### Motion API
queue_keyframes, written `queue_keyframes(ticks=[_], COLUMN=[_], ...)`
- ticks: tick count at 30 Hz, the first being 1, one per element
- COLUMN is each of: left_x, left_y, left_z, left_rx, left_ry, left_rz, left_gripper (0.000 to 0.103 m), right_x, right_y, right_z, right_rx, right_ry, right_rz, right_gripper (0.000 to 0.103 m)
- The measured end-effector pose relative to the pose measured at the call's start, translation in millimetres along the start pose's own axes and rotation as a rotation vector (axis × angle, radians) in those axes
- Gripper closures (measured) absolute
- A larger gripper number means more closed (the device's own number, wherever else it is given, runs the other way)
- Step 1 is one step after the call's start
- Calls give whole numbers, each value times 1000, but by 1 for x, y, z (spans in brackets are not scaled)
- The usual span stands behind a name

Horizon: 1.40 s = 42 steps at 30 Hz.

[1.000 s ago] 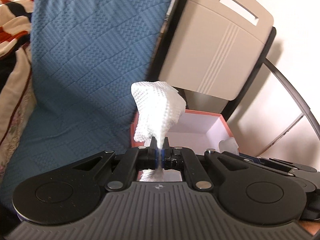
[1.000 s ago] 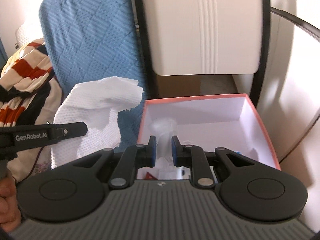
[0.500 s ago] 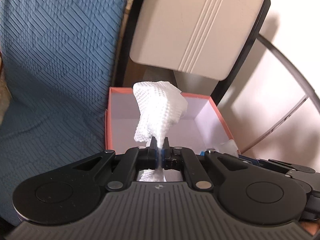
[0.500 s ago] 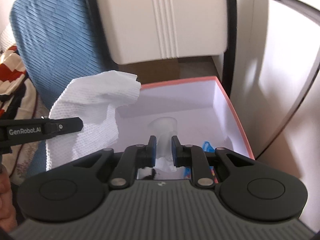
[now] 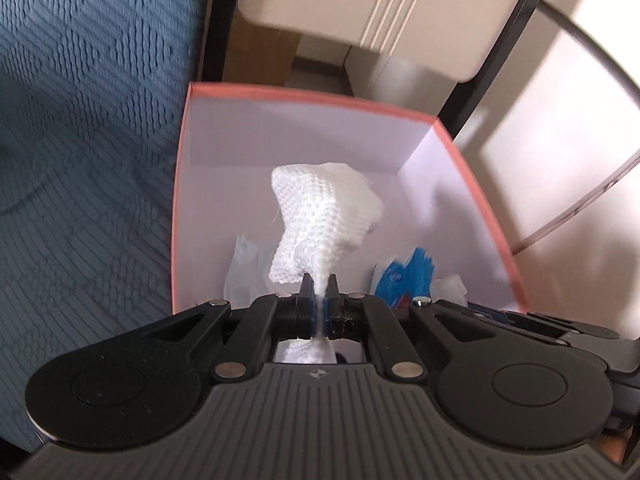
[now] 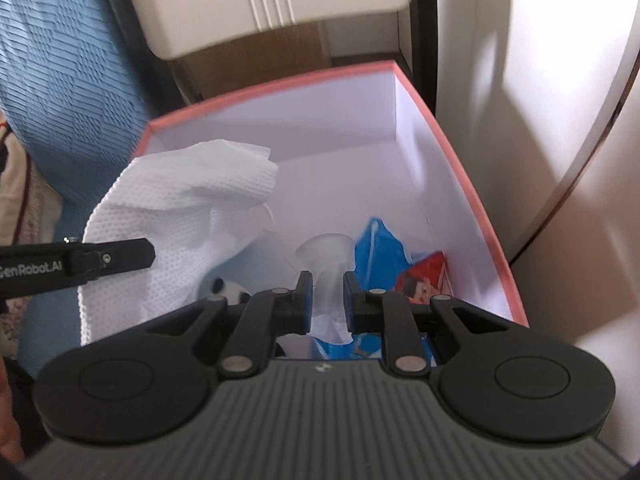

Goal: Organize soft objects
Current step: 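Lower both held items into the pink box and open both tools, then withdraw both open tools up and away from the pink box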

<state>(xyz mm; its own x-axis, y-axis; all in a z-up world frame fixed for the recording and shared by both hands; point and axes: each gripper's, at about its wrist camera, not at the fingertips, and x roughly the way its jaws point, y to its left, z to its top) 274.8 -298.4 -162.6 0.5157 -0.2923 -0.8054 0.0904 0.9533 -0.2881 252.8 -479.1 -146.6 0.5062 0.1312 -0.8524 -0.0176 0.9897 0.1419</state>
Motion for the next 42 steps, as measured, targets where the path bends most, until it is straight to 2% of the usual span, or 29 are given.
queue_keyframes(ticks=[7, 13, 15, 17, 18, 19, 23, 25, 28, 42], left_x=[35, 42, 43, 41, 40, 36, 19, 10, -9, -115], left_y=[5, 3, 3, 2, 2, 1, -4, -6, -8, -25], left_z=[-19, -25, -24, -23, -22, -22, -17, -13, -7, 5], left_rx=[-18, -10, -8, -6, -8, -10, 1, 5, 5, 81], left_ry=[90, 112, 123, 125, 128, 122, 83, 68, 36, -120], left_rz=[17, 19, 19, 20, 21, 17, -8, -9, -22, -75], left_gripper=[98, 97, 97, 91, 77, 65, 62, 57, 57, 57], right_x=[32, 43, 42, 37, 33, 31, 21, 13, -1, -105], right_y=[-11, -17, -17, -18, -20, -20, -22, -21, -17, -1], right_z=[-16, -20, -18, -15, -15, -13, -10, -7, -3, 9], right_rx=[22, 52, 62, 63, 63, 67, 90, 89, 80, 67], right_ry=[83, 102, 98, 90, 85, 82, 73, 59, 29, -161], right_rz=[-15, -3, 8, 9, 7, 7, 36, 32, 19, 5], right_gripper=[83, 82, 79, 73, 70, 70, 69, 65, 59, 60])
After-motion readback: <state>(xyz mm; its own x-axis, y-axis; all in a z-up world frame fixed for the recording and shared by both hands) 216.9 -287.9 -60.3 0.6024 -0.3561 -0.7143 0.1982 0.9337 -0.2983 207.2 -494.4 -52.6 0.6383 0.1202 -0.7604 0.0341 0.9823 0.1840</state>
